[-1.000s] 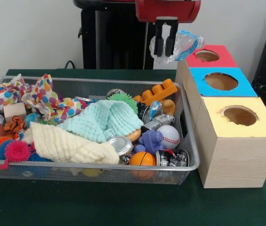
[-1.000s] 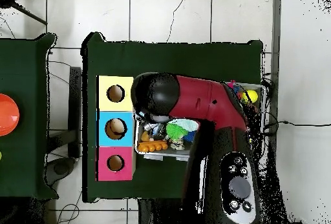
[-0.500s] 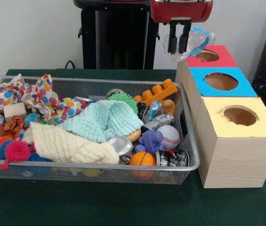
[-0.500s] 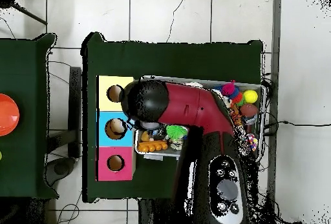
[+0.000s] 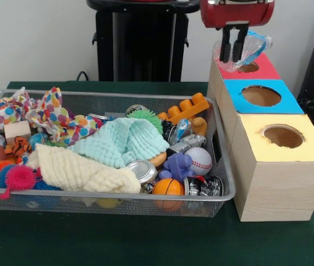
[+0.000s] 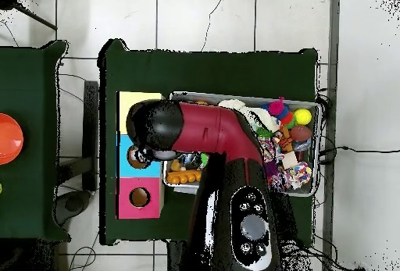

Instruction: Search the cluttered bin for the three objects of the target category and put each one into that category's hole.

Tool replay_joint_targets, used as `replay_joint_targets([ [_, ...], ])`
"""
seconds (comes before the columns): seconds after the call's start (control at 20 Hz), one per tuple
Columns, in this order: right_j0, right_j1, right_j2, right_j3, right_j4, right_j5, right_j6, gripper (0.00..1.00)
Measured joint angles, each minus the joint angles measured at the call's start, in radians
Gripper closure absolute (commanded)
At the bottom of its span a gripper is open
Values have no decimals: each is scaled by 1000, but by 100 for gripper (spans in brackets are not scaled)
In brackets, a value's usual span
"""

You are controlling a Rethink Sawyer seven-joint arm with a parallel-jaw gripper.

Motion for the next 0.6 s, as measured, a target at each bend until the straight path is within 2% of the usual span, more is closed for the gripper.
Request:
replay_joint_targets([
  [0.6, 48, 2, -10, 1, 40, 0, 0, 100],
])
